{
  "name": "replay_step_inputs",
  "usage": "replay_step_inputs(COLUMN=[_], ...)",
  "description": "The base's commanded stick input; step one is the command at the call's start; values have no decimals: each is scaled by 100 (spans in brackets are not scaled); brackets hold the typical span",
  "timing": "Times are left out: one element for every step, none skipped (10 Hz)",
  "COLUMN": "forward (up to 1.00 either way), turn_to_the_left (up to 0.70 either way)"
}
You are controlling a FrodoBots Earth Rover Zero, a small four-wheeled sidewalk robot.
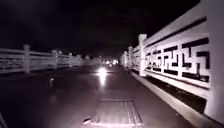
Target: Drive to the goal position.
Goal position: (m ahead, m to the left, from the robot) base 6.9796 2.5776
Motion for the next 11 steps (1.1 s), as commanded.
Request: replay_step_inputs(forward=[45,45,45,45,45,45,45,45,45,45,45], turn_to_the_left=[0,0,0,0,0,0,0,0,0,0,0])
